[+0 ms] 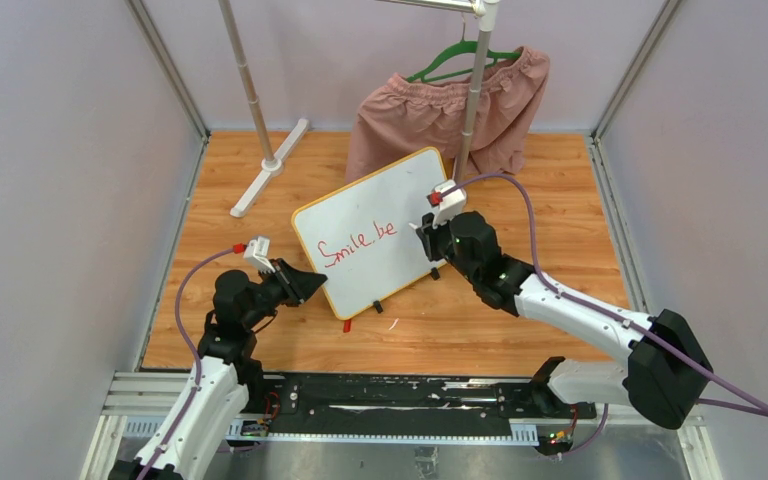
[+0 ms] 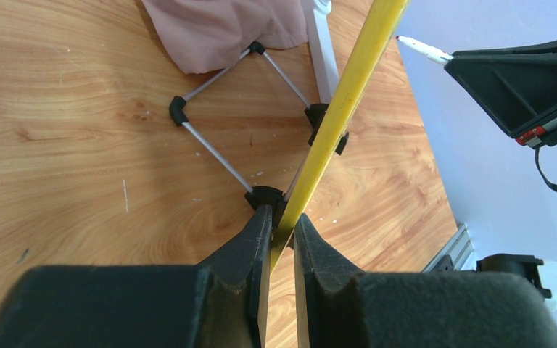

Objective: Write a sentence on the whiteboard

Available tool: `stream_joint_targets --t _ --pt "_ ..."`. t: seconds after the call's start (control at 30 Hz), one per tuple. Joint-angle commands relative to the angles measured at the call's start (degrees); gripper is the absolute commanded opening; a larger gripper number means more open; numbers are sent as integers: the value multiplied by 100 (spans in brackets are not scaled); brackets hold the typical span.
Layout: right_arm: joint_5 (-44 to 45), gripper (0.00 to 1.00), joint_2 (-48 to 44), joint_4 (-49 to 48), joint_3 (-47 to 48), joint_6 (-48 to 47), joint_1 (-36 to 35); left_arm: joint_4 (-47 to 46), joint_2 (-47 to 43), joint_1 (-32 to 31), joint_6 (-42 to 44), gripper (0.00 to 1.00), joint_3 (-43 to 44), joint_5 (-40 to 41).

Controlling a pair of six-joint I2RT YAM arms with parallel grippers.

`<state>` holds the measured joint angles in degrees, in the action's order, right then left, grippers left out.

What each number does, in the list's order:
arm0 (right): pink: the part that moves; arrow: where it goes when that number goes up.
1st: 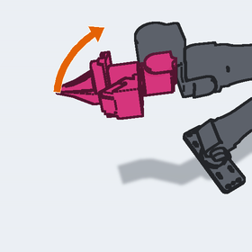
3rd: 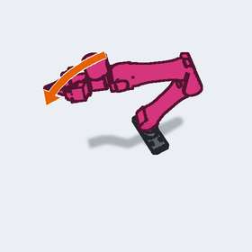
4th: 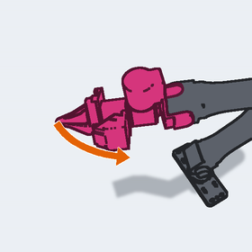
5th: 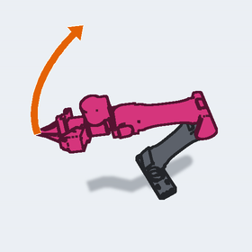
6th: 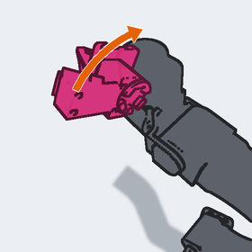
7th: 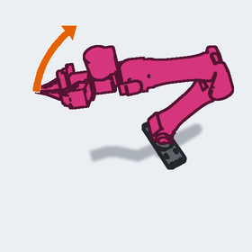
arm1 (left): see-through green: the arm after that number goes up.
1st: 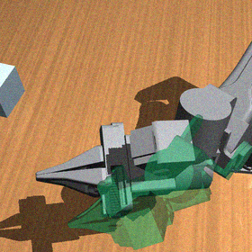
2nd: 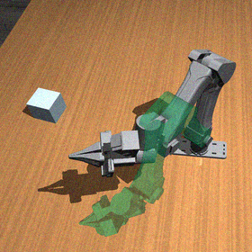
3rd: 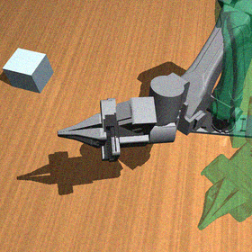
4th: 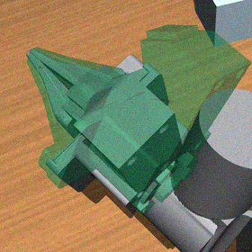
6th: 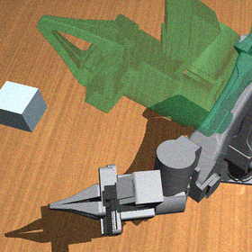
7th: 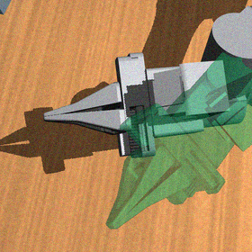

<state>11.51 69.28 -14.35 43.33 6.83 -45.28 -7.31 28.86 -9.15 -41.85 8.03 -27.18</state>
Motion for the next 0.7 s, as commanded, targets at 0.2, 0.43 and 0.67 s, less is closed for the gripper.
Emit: stream_joint_targets --t 0.2,0.43,0.67 --pt "89 0 -44 -222 200 -111 66 204 -21 -8 62 0 95 152" --pt "80 0 41 -255 261 -95 63 205 -31 -8 62 0 94 135" --pt "6 0 145 -279 351 -98 63 207 -50 -8 71 0 87 126"
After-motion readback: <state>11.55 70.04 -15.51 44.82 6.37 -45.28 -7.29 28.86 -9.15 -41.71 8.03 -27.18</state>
